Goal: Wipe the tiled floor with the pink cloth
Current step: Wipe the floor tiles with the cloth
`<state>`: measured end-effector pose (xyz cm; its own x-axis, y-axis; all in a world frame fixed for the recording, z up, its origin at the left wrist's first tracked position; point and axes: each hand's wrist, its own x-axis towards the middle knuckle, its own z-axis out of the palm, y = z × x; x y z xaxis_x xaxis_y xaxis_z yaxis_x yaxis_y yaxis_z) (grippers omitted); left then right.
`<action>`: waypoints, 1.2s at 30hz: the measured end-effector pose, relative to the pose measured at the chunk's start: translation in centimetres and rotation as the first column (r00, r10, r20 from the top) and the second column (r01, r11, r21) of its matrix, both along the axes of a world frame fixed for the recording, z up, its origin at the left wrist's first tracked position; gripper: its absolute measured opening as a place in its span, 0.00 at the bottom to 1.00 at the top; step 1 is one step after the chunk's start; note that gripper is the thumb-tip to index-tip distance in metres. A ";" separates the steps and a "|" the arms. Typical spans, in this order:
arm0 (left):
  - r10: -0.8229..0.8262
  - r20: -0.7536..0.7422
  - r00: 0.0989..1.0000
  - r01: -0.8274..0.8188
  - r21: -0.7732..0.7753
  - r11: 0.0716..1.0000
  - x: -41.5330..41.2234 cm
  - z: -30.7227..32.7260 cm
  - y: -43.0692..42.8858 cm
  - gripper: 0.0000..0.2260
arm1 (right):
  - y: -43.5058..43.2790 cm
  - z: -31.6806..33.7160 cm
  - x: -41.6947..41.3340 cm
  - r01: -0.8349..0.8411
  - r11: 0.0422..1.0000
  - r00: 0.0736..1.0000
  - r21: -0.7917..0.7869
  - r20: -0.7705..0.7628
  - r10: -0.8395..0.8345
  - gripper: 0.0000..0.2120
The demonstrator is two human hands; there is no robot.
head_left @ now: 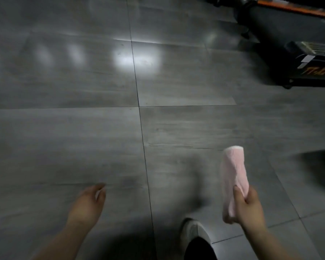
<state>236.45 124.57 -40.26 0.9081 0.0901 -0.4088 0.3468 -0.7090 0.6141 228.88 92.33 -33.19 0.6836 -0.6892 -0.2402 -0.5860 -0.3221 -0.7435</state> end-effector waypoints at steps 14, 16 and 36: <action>0.194 -0.024 0.981 -0.192 0.068 0.979 6.6 -5.5 -5.5 0.21 | 4.8 -20.0 13.7 -0.686 0.677 0.716 -0.266 -0.085 0.693 0.15; 0.253 -0.050 0.966 -0.246 0.122 0.962 7.6 -6.3 -5.8 0.17 | 5.8 -22.4 14.7 -0.881 0.294 0.408 -0.370 -0.280 0.869 0.24; 0.197 -0.065 0.978 -0.155 0.402 0.902 19.7 -15.0 -9.1 0.31 | 1.2 -24.1 31.6 -0.851 0.117 0.326 -0.512 -0.341 0.882 0.25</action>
<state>256.20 115.44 -55.22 0.8182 0.4169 -0.3958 0.5337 -0.8067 0.2536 260.48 93.52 -57.26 0.9083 0.4125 -0.0692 0.3892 -0.8942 -0.2214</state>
